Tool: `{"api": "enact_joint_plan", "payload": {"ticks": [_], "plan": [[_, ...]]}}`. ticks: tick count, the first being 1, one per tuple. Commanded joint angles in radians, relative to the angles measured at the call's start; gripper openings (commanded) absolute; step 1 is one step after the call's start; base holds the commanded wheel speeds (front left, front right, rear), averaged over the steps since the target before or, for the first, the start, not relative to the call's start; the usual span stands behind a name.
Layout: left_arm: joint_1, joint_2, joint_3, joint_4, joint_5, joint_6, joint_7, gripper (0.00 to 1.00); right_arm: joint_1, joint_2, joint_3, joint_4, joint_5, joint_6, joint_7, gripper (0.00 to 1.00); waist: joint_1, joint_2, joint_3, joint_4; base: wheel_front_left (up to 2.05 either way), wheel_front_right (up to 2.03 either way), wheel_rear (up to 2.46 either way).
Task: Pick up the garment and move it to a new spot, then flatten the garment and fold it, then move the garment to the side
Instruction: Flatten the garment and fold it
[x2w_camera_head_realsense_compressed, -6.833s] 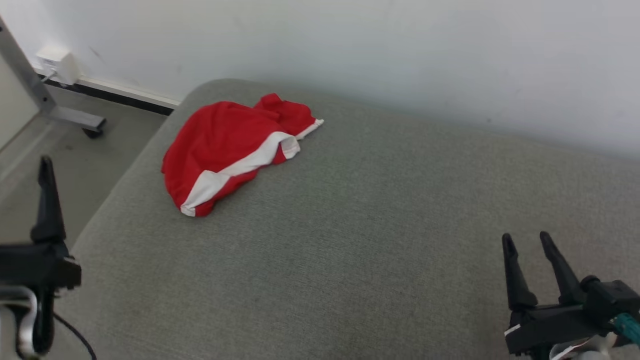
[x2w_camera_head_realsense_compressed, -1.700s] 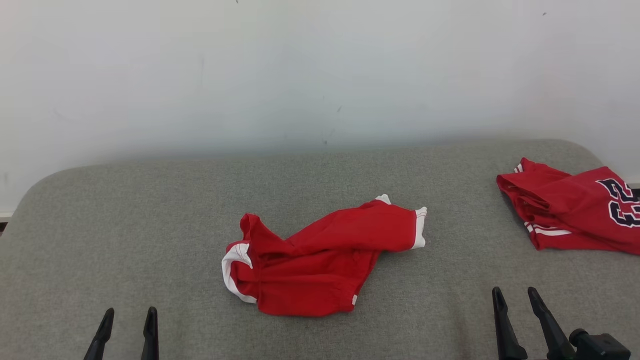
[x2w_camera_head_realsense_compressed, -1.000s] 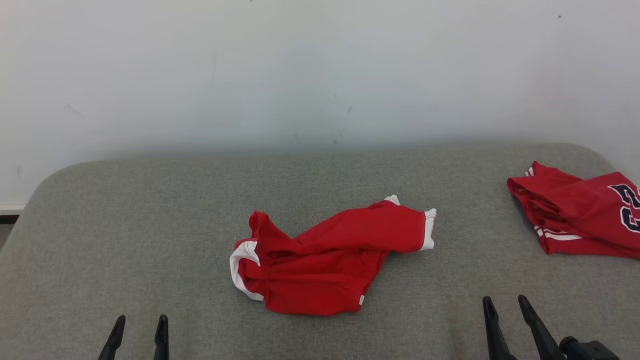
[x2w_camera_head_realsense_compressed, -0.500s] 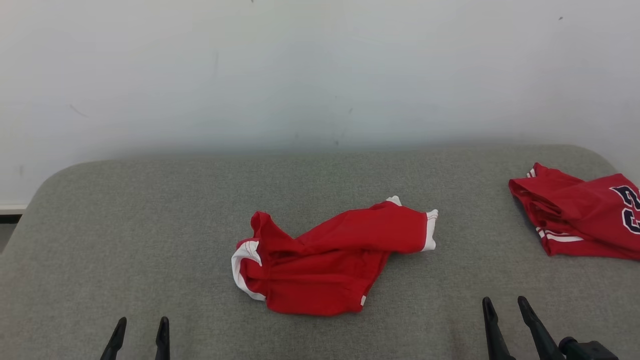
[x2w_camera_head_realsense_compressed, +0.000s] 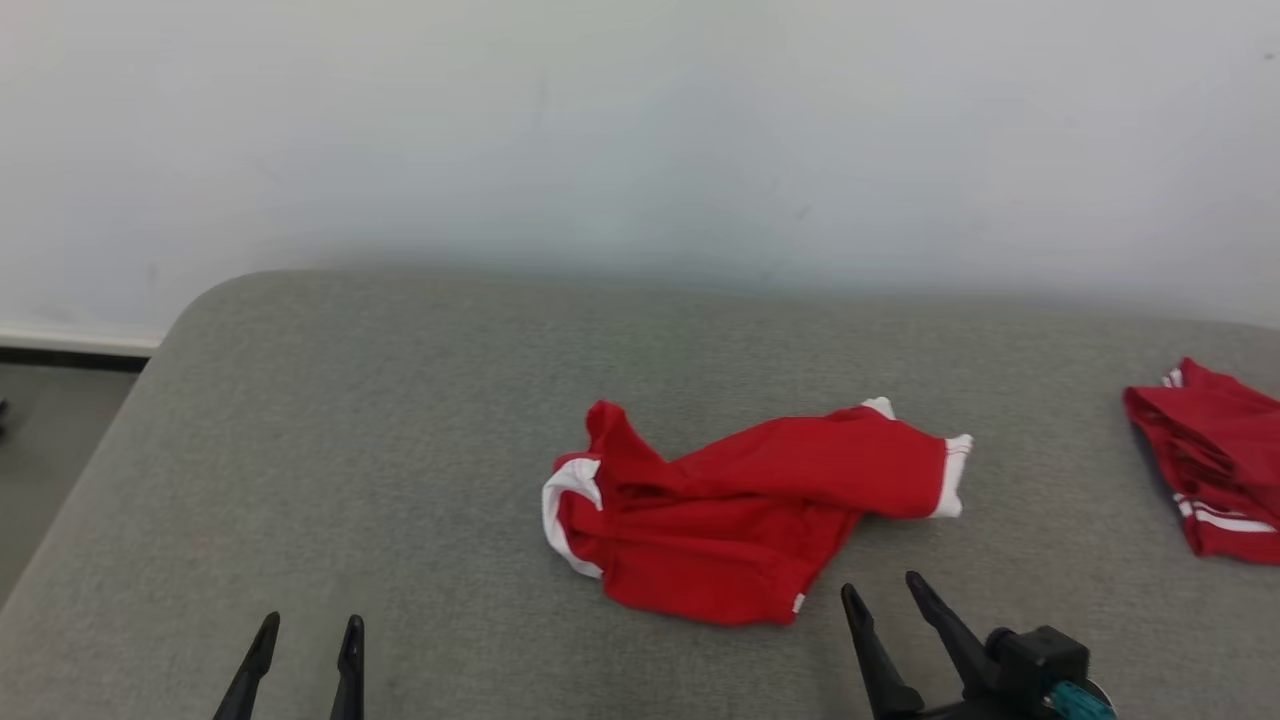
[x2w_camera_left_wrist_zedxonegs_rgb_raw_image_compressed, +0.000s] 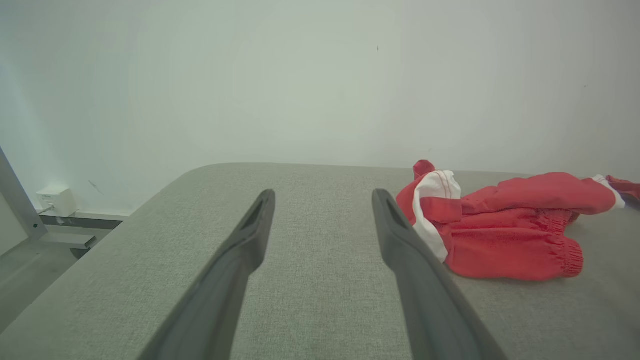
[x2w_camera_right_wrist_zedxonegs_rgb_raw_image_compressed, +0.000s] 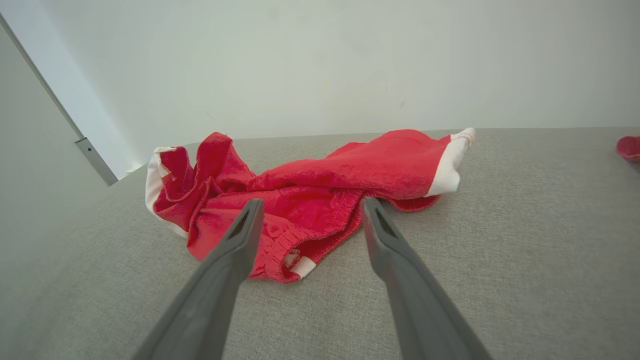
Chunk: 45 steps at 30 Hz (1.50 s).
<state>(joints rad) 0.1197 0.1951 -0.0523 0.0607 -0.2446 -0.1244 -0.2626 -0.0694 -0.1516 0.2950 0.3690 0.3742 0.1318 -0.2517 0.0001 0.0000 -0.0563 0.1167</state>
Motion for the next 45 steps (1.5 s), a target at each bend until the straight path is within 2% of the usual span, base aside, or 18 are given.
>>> {"api": "enact_joint_plan", "payload": {"ticks": [1, 8, 13, 19, 20, 21, 25, 29, 38, 45], "plan": [[-0.014, 0.004, -0.005, 0.009, 0.003, -0.004, -0.003, 1.00, -0.033, -0.006, 0.026, 0.041, 0.010, -0.003, -0.004, 1.00, -0.0001, 0.0000, 0.020, 0.069, 0.00, 0.00, 0.00], [-0.046, 0.009, -0.033, 0.027, -0.002, -0.006, -0.003, 1.00, -0.144, 0.008, 0.094, 0.253, 0.050, -0.003, -0.010, 1.00, -0.0001, 0.0000, 0.040, 0.168, 0.00, 0.00, 0.00], [-0.071, 0.018, -0.047, 0.036, -0.014, -0.007, -0.003, 1.00, -0.203, 0.020, 0.090, 0.399, 0.079, -0.003, -0.013, 1.00, -0.0001, 0.0000, 0.060, 0.219, 0.00, 0.00, 0.00], [-0.091, 0.021, -0.055, 0.039, -0.024, -0.005, -0.003, 1.00, -0.253, 0.031, 0.070, 0.475, 0.092, -0.003, -0.014, 1.00, -0.0001, 0.0000, 0.080, 0.248, 0.00, 0.00, 0.00], [-0.093, 0.021, -0.055, 0.039, -0.026, -0.005, -0.003, 1.00, -0.260, 0.032, 0.067, 0.481, 0.094, -0.003, -0.014, 0.13, -0.0001, 0.0000, 0.081, 0.249, 0.00, 0.00, 0.00], [-0.094, 0.022, -0.055, 0.041, -0.024, -0.005, -0.003, 1.00, -0.268, 0.031, 0.061, 0.479, 0.098, -0.003, -0.014, 0.00, -0.0001, 0.0000, 0.082, 0.251, 0.00, 0.00, 0.00], [-0.083, 0.025, -0.044, 0.047, -0.023, -0.003, -0.003, 1.00, -0.263, 0.018, 0.031, 0.456, 0.097, -0.003, -0.014, 0.00, -0.0001, 0.0000, 0.070, 0.234, 0.00, 0.00, 0.00], [-0.056, 0.022, -0.036, 0.047, -0.016, -0.001, -0.003, 1.00, -0.216, -0.007, -0.006, 0.385, 0.097, -0.003, -0.014, 0.00, -0.0001, 0.0000, 0.045, 0.189, 0.00, 0.00, 0.00], [-0.034, -0.008, -0.034, 0.039, -0.003, -0.001, -0.003, 1.00, -0.045, -0.117, -0.060, 0.121, 0.089, -0.003, -0.014, 0.00, -0.0001, 0.0000, 0.007, 0.044, 0.00, 0.00, 0.00], [-0.024, -0.027, -0.036, 0.035, 0.008, -0.003, -0.003, 1.00, 0.133, -0.191, -0.118, -0.033, 0.106, -0.003, -0.007, 0.00, -0.0001, 0.0000, 0.008, -0.006, 0.00, 0.00, 0.00]]}}
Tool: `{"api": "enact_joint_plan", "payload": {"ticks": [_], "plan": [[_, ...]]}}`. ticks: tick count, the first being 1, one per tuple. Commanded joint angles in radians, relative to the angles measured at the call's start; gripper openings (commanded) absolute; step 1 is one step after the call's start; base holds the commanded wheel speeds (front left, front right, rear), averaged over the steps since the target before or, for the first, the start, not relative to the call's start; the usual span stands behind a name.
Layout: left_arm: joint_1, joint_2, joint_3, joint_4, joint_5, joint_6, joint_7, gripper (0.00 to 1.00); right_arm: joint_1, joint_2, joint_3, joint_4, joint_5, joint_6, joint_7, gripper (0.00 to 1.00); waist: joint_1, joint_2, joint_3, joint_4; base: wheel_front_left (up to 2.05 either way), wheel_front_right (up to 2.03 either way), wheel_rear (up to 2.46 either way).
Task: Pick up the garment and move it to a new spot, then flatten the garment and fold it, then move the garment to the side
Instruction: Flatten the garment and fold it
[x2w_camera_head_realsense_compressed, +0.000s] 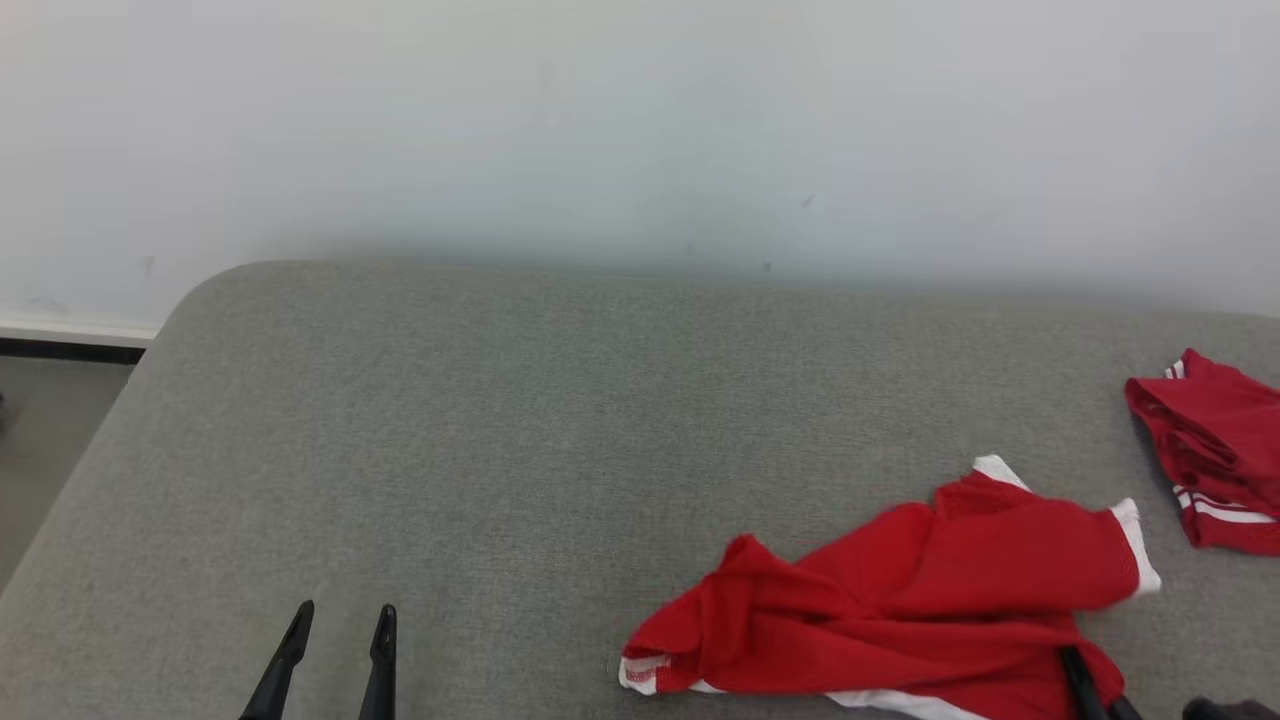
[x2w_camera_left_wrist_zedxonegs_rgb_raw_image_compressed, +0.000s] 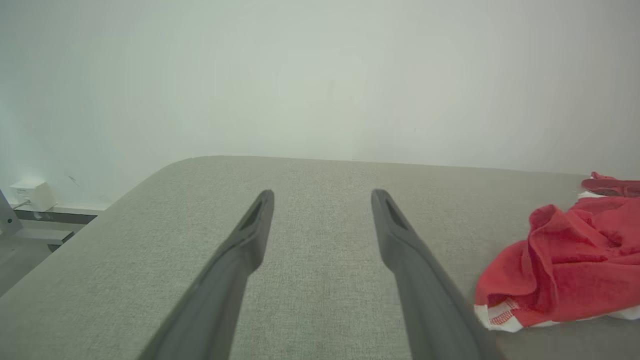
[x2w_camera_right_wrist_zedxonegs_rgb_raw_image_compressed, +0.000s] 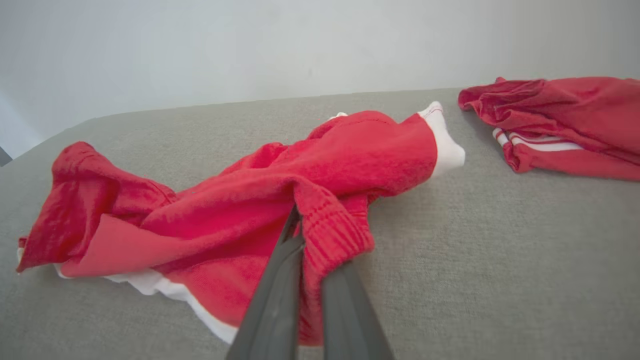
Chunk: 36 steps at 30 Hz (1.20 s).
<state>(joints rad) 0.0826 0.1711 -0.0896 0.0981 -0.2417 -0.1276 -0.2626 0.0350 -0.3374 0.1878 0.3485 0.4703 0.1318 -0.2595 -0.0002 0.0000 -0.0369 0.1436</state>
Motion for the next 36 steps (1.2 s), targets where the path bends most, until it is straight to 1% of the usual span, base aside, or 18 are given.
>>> {"api": "enact_joint_plan", "payload": {"ticks": [1, 3, 4, 6, 9, 13, 14, 19, 24, 30, 31, 32, 33, 34, 36], "plan": [[0.013, -0.005, 0.002, -0.001, 0.006, 0.000, -0.003, 1.00, 0.053, -0.008, -0.024, -0.025, 0.013, -0.003, 0.009, 0.00, 0.0002, 0.0000, -0.010, -0.035, 0.00, 0.00, 0.00], [0.013, -0.009, 0.001, 0.000, 0.009, -0.001, -0.003, 1.00, 0.086, -0.014, -0.044, -0.047, 0.012, -0.003, 0.020, 0.00, 0.0002, 0.0000, -0.008, -0.035, 0.00, 0.00, 0.00], [0.014, -0.012, 0.001, 0.001, 0.011, -0.001, -0.003, 1.00, 0.100, -0.007, -0.053, -0.069, 0.003, -0.003, 0.030, 0.00, 0.0002, 0.0000, -0.005, -0.032, 0.00, 0.00, 0.00], [0.011, -0.013, -0.003, 0.005, 0.012, -0.001, -0.003, 1.00, 0.093, -0.001, -0.056, -0.081, -0.005, -0.003, 0.040, 0.00, 0.0002, 0.0000, -0.003, -0.026, 0.00, 0.00, 0.00], [0.004, -0.012, -0.007, 0.009, 0.013, -0.001, -0.003, 1.00, 0.051, -0.003, -0.040, -0.084, -0.022, -0.003, 0.053, 0.00, 0.0002, 0.0000, 0.001, -0.011, 0.00, 0.00, 0.00], [-0.013, -0.004, -0.015, 0.015, 0.014, -0.002, -0.003, 1.00, -0.049, -0.024, -0.003, -0.038, -0.036, -0.003, 0.062, 0.00, 0.0002, 0.0000, 0.009, 0.015, 0.00, 0.00, 0.00], [-0.013, -0.004, -0.015, 0.015, 0.014, -0.002, -0.003, 1.00, -0.049, -0.024, -0.003, -0.038, -0.036, -0.003, 0.062, 0.00, 0.0002, 0.0000, 0.009, 0.015, 0.00, 0.00, 0.00], [-0.031, 0.004, -0.030, 0.025, 0.013, -0.002, -0.003, 1.00, -0.195, -0.049, 0.039, 0.095, -0.041, -0.003, 0.071, 0.00, 0.0002, 0.0000, 0.021, 0.059, 0.00, 0.00, 0.00], [-0.054, 0.008, -0.041, 0.033, 0.003, -0.003, -0.003, 1.00, -0.326, -0.063, 0.067, 0.288, -0.033, -0.003, 0.075, 0.00, 0.0002, 0.0000, 0.044, 0.093, 0.00, 0.00, 0.00], [-0.074, 0.014, -0.051, 0.045, -0.008, -0.003, -0.003, 1.00, -0.435, -0.026, 0.106, 0.498, -0.007, -0.003, 0.055, 0.00, 0.0002, 0.0000, 0.061, 0.103, 0.00, 0.00, 0.00], [-0.077, 0.012, -0.054, 0.046, -0.007, -0.003, -0.003, 1.00, -0.448, -0.020, 0.118, 0.529, -0.004, -0.003, 0.051, 0.07, 0.0002, 0.0000, 0.062, 0.102, 0.00, 0.00, 0.00], [-0.080, 0.013, -0.055, 0.047, -0.006, -0.003, -0.003, 1.00, -0.458, -0.013, 0.130, 0.556, 0.001, -0.003, 0.049, 0.25, 0.0002, 0.0000, 0.062, 0.099, 0.00, 0.00, 0.00], [-0.080, 0.013, -0.055, 0.048, -0.006, -0.003, -0.003, 1.00, -0.466, -0.003, 0.141, 0.579, 0.006, -0.003, 0.047, 0.75, 0.0002, 0.0000, 0.061, 0.095, 0.00, 0.00, 0.00], [-0.080, 0.012, -0.057, 0.050, -0.007, -0.003, -0.003, 1.00, -0.471, 0.006, 0.152, 0.599, 0.014, -0.003, 0.044, 1.00, 0.0002, 0.0000, 0.059, 0.090, 0.00, 0.00, 0.00], [-0.079, 0.013, -0.056, 0.052, -0.006, -0.003, -0.003, 1.00, -0.479, 0.018, 0.177, 0.626, 0.024, -0.003, 0.034, 1.00, 0.0002, 0.0000, 0.052, 0.077, 0.00, 0.00, 0.00]]}}
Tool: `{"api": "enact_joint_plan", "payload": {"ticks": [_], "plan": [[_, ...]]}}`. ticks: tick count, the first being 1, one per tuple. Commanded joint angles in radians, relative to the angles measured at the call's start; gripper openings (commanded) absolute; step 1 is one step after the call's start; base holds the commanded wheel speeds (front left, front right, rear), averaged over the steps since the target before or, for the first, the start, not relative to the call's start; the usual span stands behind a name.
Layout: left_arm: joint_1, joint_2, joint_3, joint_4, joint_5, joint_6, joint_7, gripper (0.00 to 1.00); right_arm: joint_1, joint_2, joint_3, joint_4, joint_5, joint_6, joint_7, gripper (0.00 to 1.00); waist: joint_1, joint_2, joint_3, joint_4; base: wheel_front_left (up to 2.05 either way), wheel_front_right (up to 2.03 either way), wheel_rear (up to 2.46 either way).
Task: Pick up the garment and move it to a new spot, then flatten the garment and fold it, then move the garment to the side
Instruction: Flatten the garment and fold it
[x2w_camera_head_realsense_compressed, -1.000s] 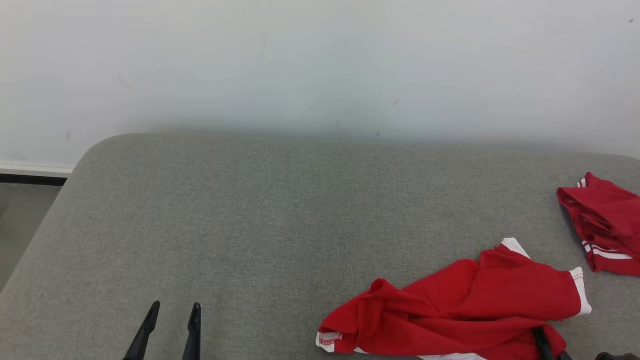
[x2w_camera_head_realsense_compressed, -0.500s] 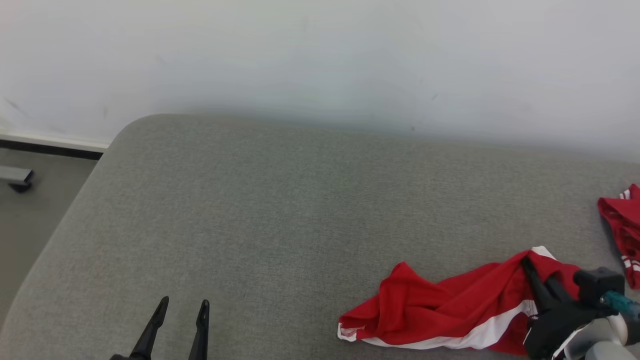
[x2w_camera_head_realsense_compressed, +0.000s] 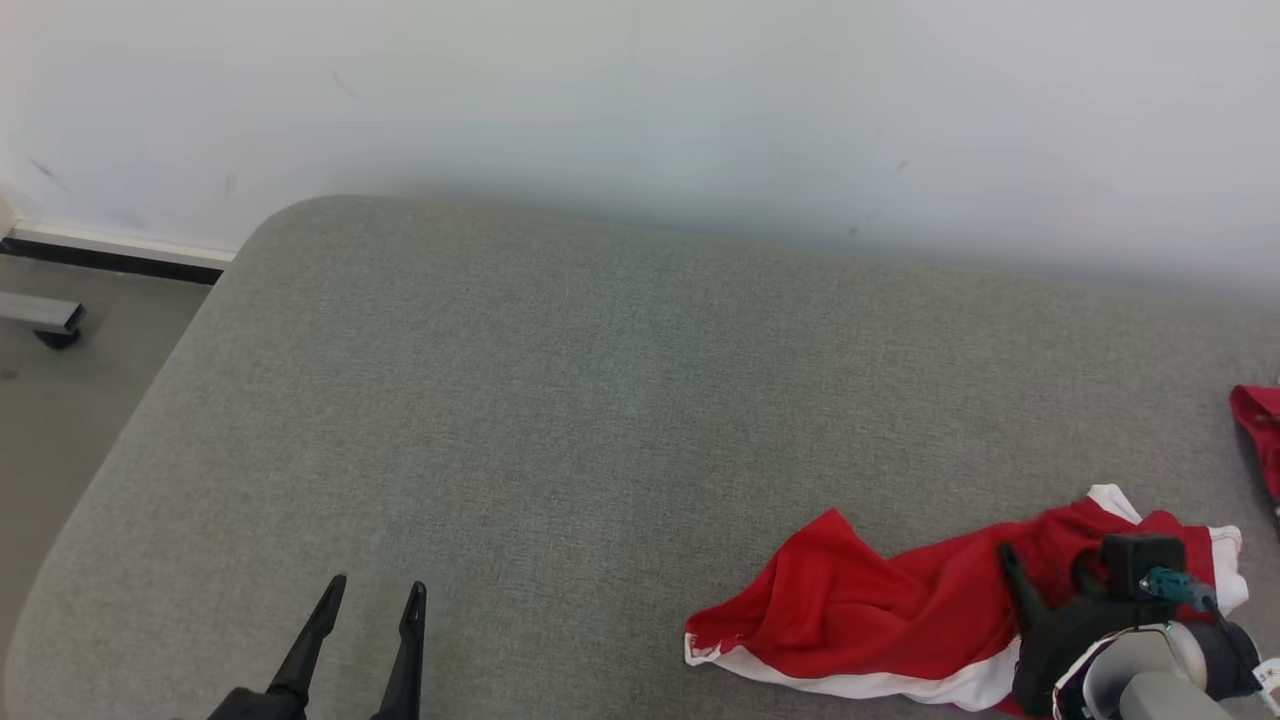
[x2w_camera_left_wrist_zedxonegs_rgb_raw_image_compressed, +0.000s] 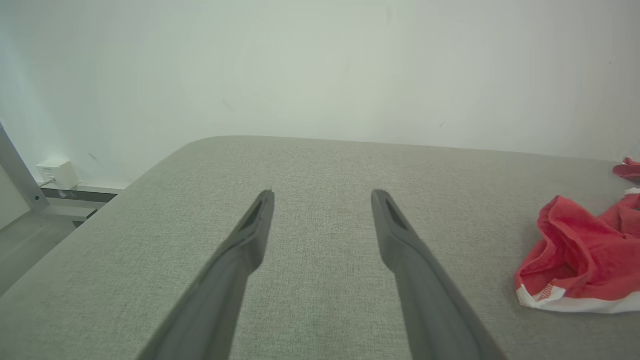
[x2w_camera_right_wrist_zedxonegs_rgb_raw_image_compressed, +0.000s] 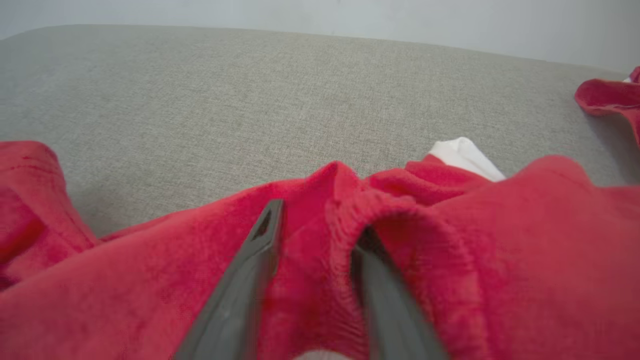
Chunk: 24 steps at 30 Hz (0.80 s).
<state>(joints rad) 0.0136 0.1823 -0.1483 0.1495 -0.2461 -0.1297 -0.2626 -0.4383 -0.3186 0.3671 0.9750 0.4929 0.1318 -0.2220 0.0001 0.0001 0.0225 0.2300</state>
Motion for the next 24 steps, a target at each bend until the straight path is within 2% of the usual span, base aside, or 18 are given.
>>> {"api": "enact_joint_plan", "payload": {"ticks": [1, 4, 9, 17, 24], "plan": [[-0.008, 0.002, 0.001, 0.002, -0.001, 0.000, -0.003, 1.00, -0.009, 0.000, 0.006, 0.005, 0.010, -0.003, -0.011, 1.00, -0.0001, -0.0001, -0.012, -0.016, 0.00, 0.00, 0.00], [0.004, 0.003, 0.001, 0.004, -0.002, 0.000, -0.003, 1.00, -0.001, 0.001, 0.026, -0.004, 0.040, -0.003, -0.030, 1.00, -0.0001, -0.0001, -0.029, -0.039, 0.00, 0.00, 0.00], [0.028, -0.007, 0.007, 0.000, -0.003, 0.000, -0.003, 1.00, 0.056, -0.026, 0.036, -0.089, 0.098, -0.003, -0.043, 1.00, -0.0001, -0.0001, -0.048, -0.081, 0.00, 0.00, 0.00], [0.055, -0.016, 0.037, -0.013, -0.001, 0.001, -0.003, 1.00, 0.214, -0.079, -0.052, -0.357, 0.086, -0.003, -0.044, 1.00, -0.0001, -0.0001, -0.059, -0.155, 0.00, 0.00, 0.00], [0.071, -0.019, 0.058, -0.022, 0.007, 0.000, -0.003, 1.00, 0.315, -0.068, -0.094, -0.454, 0.078, -0.003, -0.044, 1.00, -0.0001, -0.0001, -0.063, -0.201, 0.00, 0.00, 0.00]]}}
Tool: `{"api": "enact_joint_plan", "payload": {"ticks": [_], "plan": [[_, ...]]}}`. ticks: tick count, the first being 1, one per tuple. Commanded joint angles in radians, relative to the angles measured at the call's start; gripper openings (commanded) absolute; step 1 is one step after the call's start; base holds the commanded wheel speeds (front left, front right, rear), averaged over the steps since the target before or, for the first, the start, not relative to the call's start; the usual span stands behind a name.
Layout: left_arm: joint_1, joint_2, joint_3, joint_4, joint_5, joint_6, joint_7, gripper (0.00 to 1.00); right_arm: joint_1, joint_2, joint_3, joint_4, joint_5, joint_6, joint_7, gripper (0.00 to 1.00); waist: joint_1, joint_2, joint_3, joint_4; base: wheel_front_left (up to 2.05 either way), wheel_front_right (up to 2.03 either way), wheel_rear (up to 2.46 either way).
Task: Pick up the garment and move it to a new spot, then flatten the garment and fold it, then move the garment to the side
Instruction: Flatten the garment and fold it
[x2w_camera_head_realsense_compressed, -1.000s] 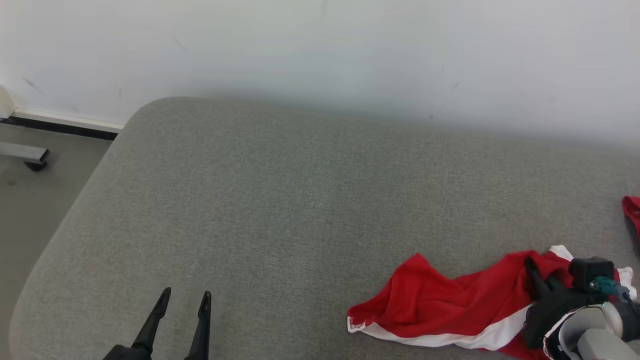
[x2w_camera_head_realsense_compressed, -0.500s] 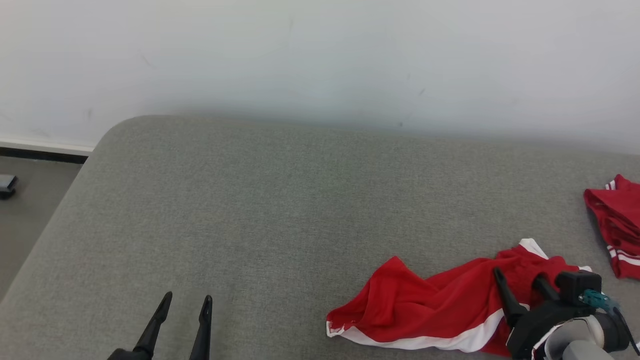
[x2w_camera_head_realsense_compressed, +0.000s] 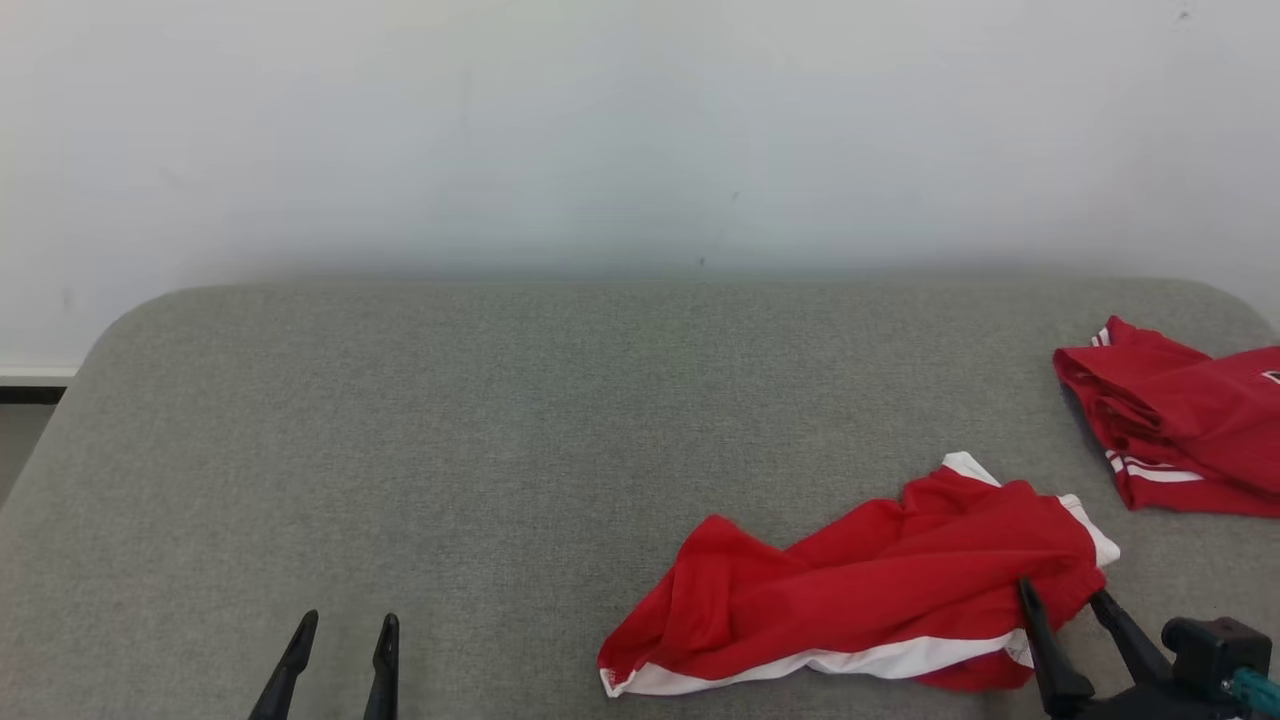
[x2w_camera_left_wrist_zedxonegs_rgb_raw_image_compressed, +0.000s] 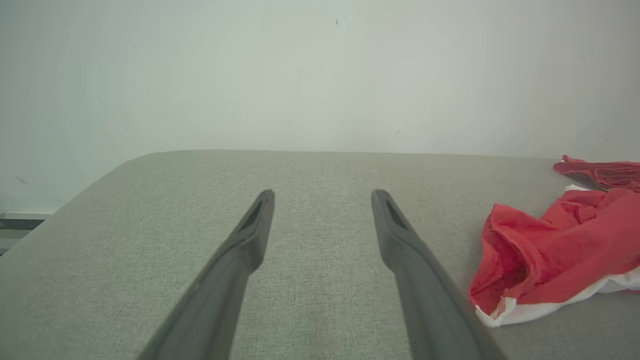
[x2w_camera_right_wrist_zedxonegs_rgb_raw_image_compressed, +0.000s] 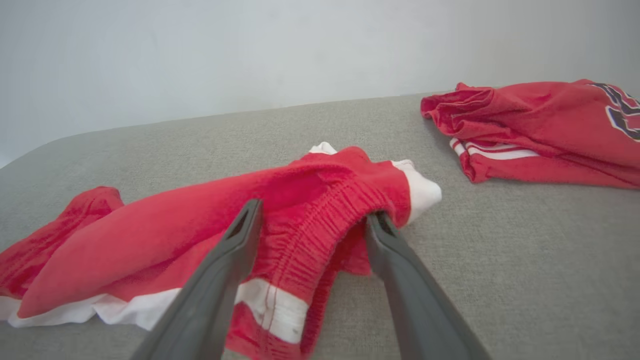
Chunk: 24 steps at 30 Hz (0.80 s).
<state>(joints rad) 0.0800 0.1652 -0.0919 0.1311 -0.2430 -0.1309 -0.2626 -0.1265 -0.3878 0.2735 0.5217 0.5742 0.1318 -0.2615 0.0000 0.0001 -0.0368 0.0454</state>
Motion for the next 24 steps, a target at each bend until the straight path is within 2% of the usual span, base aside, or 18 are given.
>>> {"api": "enact_joint_plan", "payload": {"ticks": [1, 10, 24], "plan": [[0.005, -0.004, 0.002, -0.005, 0.005, 0.002, -0.003, 1.00, 0.019, 0.006, -0.003, -0.009, -0.002, -0.003, -0.004, 1.00, 0.0000, -0.0001, -0.003, -0.022, 0.00, 0.00, 0.00], [0.006, -0.010, -0.002, -0.008, 0.012, 0.002, -0.003, 1.00, 0.109, 0.041, -0.013, -0.038, 0.008, -0.003, -0.005, 1.00, 0.0000, -0.0001, -0.002, -0.048, 0.00, 0.00, 0.00], [0.032, -0.016, 0.023, -0.022, 0.017, 0.002, -0.003, 1.00, 0.224, 0.091, -0.117, -0.083, -0.036, -0.003, -0.005, 1.00, 0.0000, -0.0001, -0.017, -0.070, 0.00, 0.00, 0.00]]}}
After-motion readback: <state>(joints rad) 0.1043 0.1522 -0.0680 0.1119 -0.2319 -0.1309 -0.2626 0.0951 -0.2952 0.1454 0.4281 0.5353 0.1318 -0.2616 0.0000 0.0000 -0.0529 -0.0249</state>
